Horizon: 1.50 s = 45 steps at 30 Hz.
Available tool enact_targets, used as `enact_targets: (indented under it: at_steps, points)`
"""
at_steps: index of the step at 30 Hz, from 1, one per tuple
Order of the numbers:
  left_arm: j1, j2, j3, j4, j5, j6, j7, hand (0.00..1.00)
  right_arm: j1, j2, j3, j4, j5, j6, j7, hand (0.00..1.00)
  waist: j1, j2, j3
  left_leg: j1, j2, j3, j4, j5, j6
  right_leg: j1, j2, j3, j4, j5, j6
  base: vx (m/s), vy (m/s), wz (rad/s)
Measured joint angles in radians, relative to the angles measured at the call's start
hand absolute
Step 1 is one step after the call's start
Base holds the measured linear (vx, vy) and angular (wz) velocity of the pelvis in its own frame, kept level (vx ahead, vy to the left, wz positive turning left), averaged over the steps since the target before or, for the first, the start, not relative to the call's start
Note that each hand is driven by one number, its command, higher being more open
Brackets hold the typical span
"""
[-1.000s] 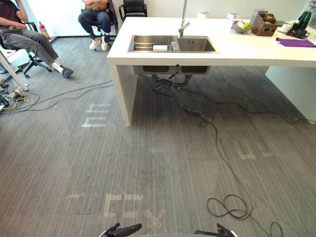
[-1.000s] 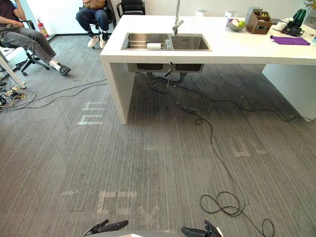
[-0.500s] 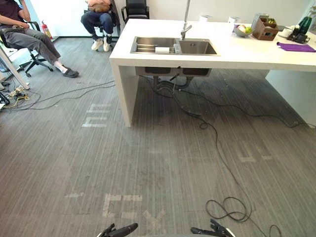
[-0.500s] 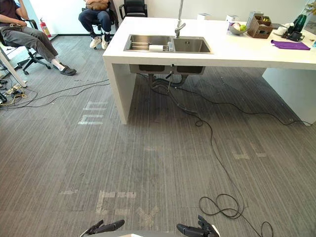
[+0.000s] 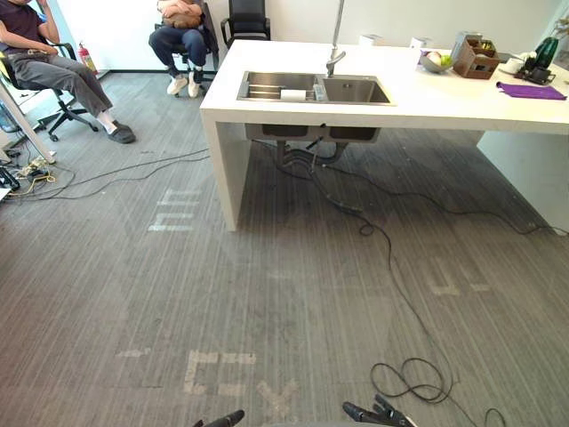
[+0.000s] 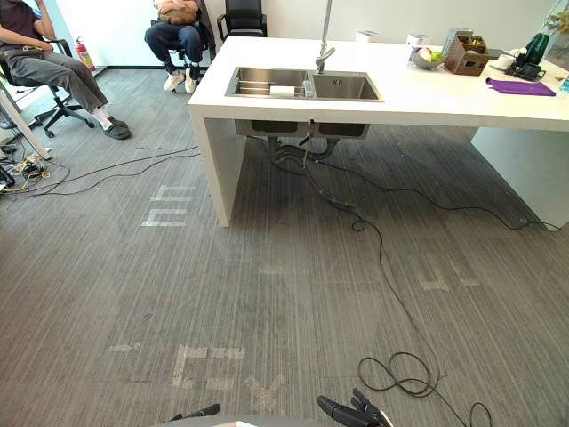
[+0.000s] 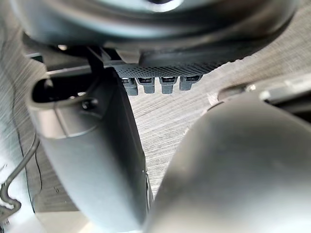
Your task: Walk over to the sink, pick up the cup, carry it to the dishwasher, place the cup inside the dishwasher, then close the dishwasher door
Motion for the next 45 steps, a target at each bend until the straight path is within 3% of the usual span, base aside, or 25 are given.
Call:
enact_targets:
  at_steps: [8,15,25,26,28,30,32,35,38,41,43,44,45]
  points:
    - [0.000,-0.002,0.016,0.006,-0.006,0.008,-0.007,1.00,-0.004,-0.001,-0.004,0.012,0.078,0.054,0.090,1.00,0.000,0.000,0.000,0.002,0.000,-0.003,0.000,0.001,0.000,0.004,0.000,-0.004,-0.001,0.000,0.000,0.00,-0.001,0.00]
    - [0.000,-0.002,0.016,0.009,-0.017,0.008,-0.013,1.00,-0.005,-0.002,-0.006,0.021,0.101,0.043,0.106,1.00,0.000,-0.001,0.003,0.002,-0.001,-0.003,-0.001,0.001,0.001,0.004,0.000,-0.004,-0.001,0.000,0.000,0.00,0.000,0.00]
    - [0.006,-0.001,0.016,0.020,-0.094,0.008,-0.093,1.00,0.006,-0.002,-0.041,0.024,0.187,0.029,0.177,1.00,-0.001,0.001,0.009,0.002,-0.004,-0.008,0.000,0.001,0.001,0.001,-0.006,-0.012,0.012,-0.008,0.008,0.00,0.000,0.02]
    - [0.006,-0.001,0.015,0.022,-0.095,0.008,-0.095,1.00,0.006,-0.002,-0.048,0.023,0.194,0.028,0.186,1.00,-0.002,0.001,0.010,0.001,-0.006,-0.011,0.000,0.000,0.001,-0.014,-0.012,-0.019,0.049,-0.033,0.013,-0.03,0.002,0.20]
    - [0.003,0.006,0.013,0.028,-0.095,0.011,-0.098,1.00,0.010,0.007,-0.082,0.006,0.221,0.020,0.209,1.00,-0.009,-0.010,0.021,0.001,-0.024,-0.011,0.009,-0.015,0.025,-0.086,-0.062,-0.062,0.244,-0.141,0.047,-0.04,0.015,0.49]
    - [-0.001,0.008,0.010,0.029,-0.103,0.016,-0.093,1.00,0.011,0.007,-0.095,-0.002,0.242,0.011,0.211,1.00,-0.007,-0.012,0.028,0.003,-0.041,-0.003,0.011,-0.020,0.039,-0.145,-0.110,-0.086,0.397,-0.187,0.085,-0.03,0.048,0.37]
    - [0.000,0.008,0.008,0.031,-0.117,0.025,-0.076,1.00,-0.016,0.003,-0.115,-0.012,0.276,-0.002,0.218,1.00,-0.004,-0.001,0.049,0.021,-0.050,0.005,0.005,-0.016,0.068,-0.275,-0.157,-0.084,0.664,-0.196,0.063,0.02,0.116,0.10]
    - [-0.001,0.010,0.015,0.039,-0.145,0.041,-0.039,1.00,-0.018,0.010,-0.115,-0.008,0.277,-0.013,0.230,1.00,-0.008,0.001,0.052,0.053,-0.036,-0.001,0.007,-0.025,0.070,-0.290,-0.138,-0.102,0.619,-0.220,0.062,0.10,0.054,0.03]
    - [-0.016,0.003,0.049,0.052,-0.145,0.053,-0.022,1.00,-0.041,0.028,-0.116,0.008,0.305,-0.024,0.242,1.00,-0.021,0.004,0.080,0.073,0.011,0.002,0.029,-0.075,0.067,-0.347,-0.071,-0.129,0.531,-0.211,0.054,0.17,-0.034,-0.10]
    - [-0.026,0.001,0.090,0.053,-0.143,0.081,-0.019,1.00,-0.029,0.048,-0.121,-0.006,0.313,-0.019,0.254,1.00,-0.028,0.001,0.118,0.109,0.055,0.002,0.086,-0.157,0.036,-0.450,-0.018,-0.123,0.487,-0.136,0.039,0.26,-0.106,0.05]
    - [-0.026,0.000,0.147,0.049,-0.129,0.093,-0.021,1.00,0.013,0.072,-0.130,-0.014,0.314,0.004,0.251,1.00,-0.025,-0.022,0.134,0.152,0.044,-0.015,0.137,-0.237,0.016,-0.473,-0.043,-0.113,0.405,-0.084,0.041,0.39,-0.176,0.34]
    - [-0.020,-0.006,0.181,0.047,-0.110,0.095,-0.021,1.00,0.046,0.086,-0.157,-0.031,0.332,0.012,0.251,1.00,-0.029,-0.028,0.126,0.174,0.033,-0.036,0.166,-0.293,0.010,-0.477,-0.076,-0.108,0.415,-0.088,0.035,0.42,-0.207,0.42]
    - [-0.018,-0.016,0.199,0.046,-0.102,0.094,-0.019,1.00,0.054,0.086,-0.163,-0.035,0.339,0.014,0.250,1.00,-0.030,-0.021,0.123,0.190,0.037,-0.042,0.172,-0.317,0.004,-0.483,-0.082,-0.120,0.452,-0.053,-0.012,0.47,-0.233,0.39]
